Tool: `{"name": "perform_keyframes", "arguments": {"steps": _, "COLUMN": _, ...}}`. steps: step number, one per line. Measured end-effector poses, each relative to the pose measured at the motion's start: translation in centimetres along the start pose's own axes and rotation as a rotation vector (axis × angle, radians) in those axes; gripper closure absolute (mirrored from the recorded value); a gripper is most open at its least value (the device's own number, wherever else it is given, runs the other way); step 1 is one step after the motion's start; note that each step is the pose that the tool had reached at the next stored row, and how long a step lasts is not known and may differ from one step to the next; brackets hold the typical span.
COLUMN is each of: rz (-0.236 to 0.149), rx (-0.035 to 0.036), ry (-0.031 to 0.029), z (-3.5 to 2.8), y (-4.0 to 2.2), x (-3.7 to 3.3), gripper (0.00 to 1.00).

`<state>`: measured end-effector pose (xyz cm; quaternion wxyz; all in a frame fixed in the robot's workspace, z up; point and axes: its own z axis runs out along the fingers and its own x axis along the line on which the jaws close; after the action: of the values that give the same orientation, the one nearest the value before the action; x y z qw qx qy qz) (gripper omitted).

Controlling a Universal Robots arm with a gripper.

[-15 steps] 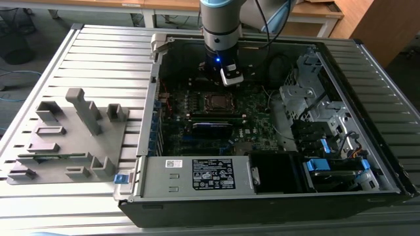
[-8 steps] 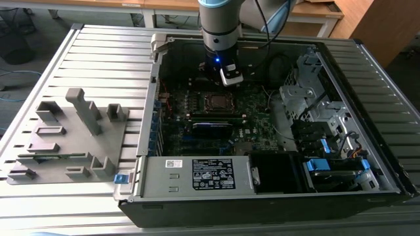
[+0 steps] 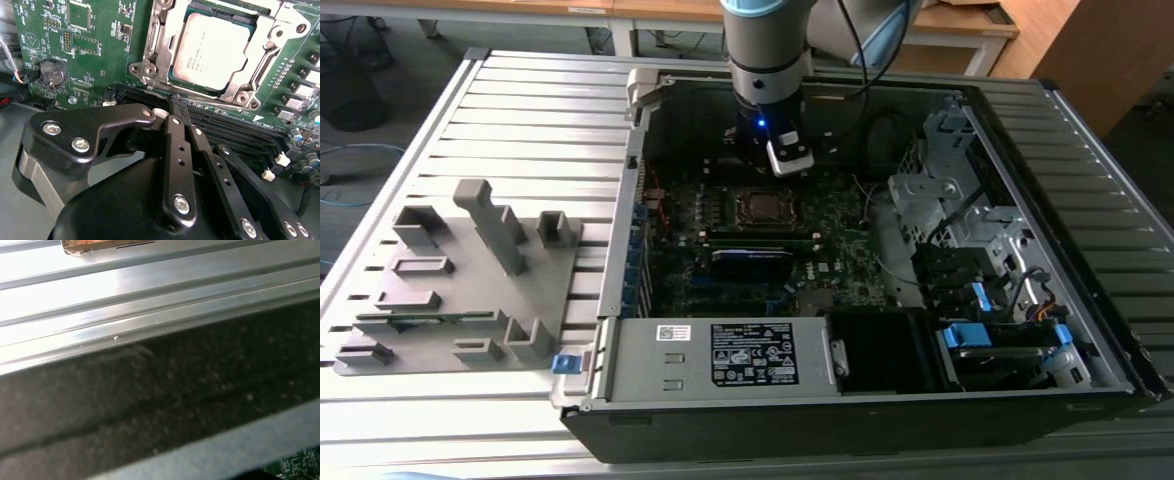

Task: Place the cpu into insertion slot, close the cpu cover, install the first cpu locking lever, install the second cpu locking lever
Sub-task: 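Install the first cpu locking lever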

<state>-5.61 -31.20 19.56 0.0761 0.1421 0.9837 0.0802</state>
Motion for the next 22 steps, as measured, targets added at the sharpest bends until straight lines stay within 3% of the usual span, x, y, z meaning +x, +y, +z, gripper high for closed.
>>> {"name": "perform_keyframes", "arguments": {"steps": 5, "rz": 0.0, "rx": -0.0001, "ry": -0.0002, "z": 0.0, "y": -0.38, "x": -0.11, "gripper": 0.9}}
{"name": "perform_keyframes", "arguments": {"steps": 13, "rz": 0.0, "rx": -0.0005, "ry": -0.0007, "z": 0.03, "y": -0.41, "x": -0.11, "gripper": 0.9}}
{"name": "perform_keyframes", "arguments": {"steps": 22, "rz": 0.0, "rx": -0.0019, "ry": -0.0004, "z": -0.52, "y": -0.3, "x": -0.18, "gripper": 0.9}}
